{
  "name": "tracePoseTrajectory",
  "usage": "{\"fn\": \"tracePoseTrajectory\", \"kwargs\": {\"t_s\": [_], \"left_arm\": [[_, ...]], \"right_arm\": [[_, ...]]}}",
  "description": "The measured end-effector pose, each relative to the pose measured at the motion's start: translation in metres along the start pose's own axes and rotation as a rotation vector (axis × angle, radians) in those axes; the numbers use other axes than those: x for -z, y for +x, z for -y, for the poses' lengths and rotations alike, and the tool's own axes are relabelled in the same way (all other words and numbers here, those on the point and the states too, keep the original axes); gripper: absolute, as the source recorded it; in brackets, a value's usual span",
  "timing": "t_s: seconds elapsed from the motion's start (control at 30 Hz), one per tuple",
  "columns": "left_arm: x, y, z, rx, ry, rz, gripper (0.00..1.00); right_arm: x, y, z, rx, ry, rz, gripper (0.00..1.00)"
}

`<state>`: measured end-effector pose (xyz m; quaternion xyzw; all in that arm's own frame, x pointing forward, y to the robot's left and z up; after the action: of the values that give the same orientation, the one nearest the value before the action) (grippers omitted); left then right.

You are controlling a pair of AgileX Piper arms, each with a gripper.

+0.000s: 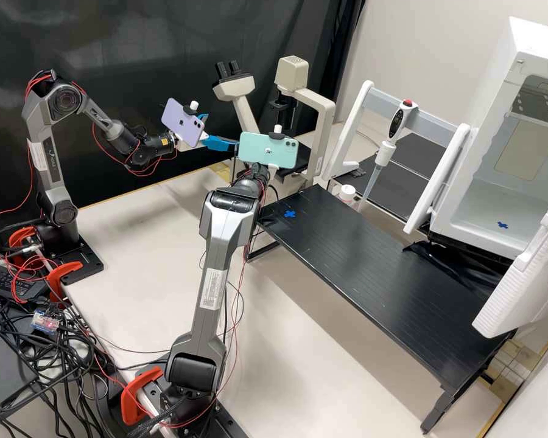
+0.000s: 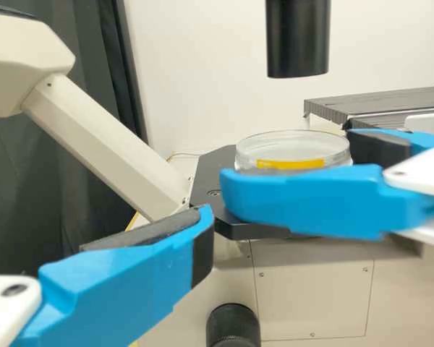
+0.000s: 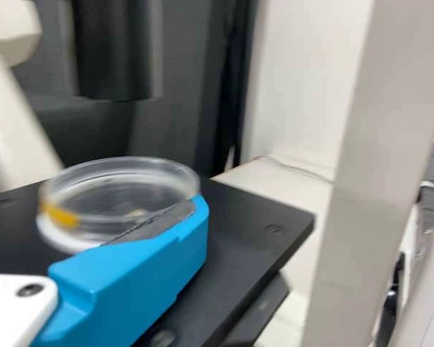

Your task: Move the petri dish to the microscope

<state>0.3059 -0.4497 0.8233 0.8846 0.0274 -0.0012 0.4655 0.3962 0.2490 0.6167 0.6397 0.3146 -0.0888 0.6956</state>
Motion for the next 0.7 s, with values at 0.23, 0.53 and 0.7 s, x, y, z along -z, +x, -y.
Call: {"fn": "tracePoseTrajectory", "kwargs": {"t_s": [0.23,0.53,0.7], "left_arm": [[0.000,0.000,0.000,0.000,0.000,0.000,1.00],[0.000,0.000,0.000,0.000,0.000,0.000,1.00],[0.000,0.000,0.000,0.000,0.000,0.000,1.00]], "right_arm": [[0.008,-0.075,0.000,-0.036,0.038,-0.124,1.00],[-0.004,-0.169,0.012,-0.174,-0.008,-0.276,1.00],[-0.033,-0.215,0.010,-0.298,-0.036,-0.269,1.00]]}}
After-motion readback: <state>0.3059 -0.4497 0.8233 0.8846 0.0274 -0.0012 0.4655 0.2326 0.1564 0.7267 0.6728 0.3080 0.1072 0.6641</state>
